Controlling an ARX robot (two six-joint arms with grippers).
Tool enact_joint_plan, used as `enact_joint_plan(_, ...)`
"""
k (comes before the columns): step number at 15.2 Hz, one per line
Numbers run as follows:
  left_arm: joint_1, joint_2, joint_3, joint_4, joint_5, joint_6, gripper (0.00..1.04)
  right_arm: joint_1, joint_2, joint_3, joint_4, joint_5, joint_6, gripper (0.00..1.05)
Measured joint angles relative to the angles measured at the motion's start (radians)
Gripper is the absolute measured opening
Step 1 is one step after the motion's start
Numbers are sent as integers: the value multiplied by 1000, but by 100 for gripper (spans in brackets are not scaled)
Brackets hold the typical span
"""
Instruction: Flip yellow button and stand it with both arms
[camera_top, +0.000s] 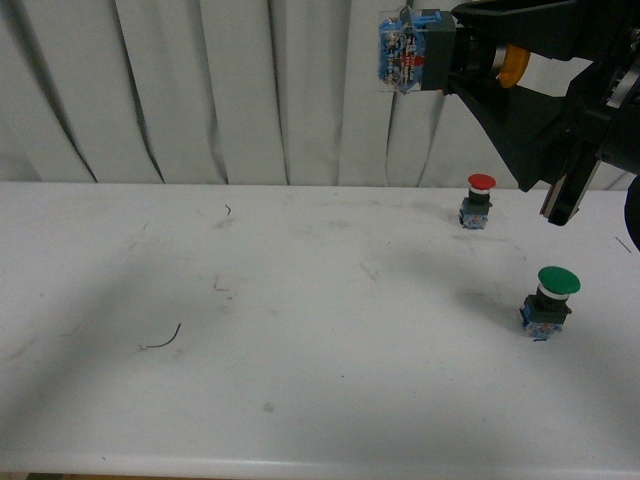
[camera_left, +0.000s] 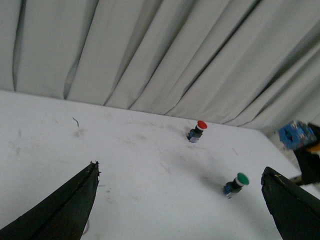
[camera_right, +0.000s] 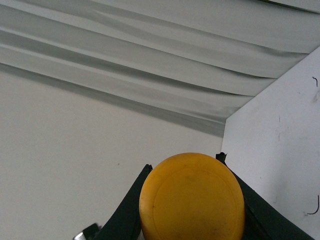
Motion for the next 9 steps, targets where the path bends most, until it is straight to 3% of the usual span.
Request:
enact_joint_plan(1,48,-136,-41,-29,42,108,98,0,0,0,0,0,0,34)
enact_joint_plan(2,31,-279,-49,-151,-113,207,90,0,-1,0,0,0,0,34)
enact_joint_plan(3,-35,-387,-87,-210,-325,306,75,0,-1,0,-1,0,-6,34)
enact_joint_plan(4,-72,-426,-138,-209,-461,354,61,0,-4,0,2,-1,-14,34)
enact_joint_plan(6,-93,-454,-198,-218,-547,376,43,-1,-4,0,1,3,-21,34)
enact_joint_plan(9,-147,-551,-257,-222,-589,388,8,0,-4,0,1,5,-39,34)
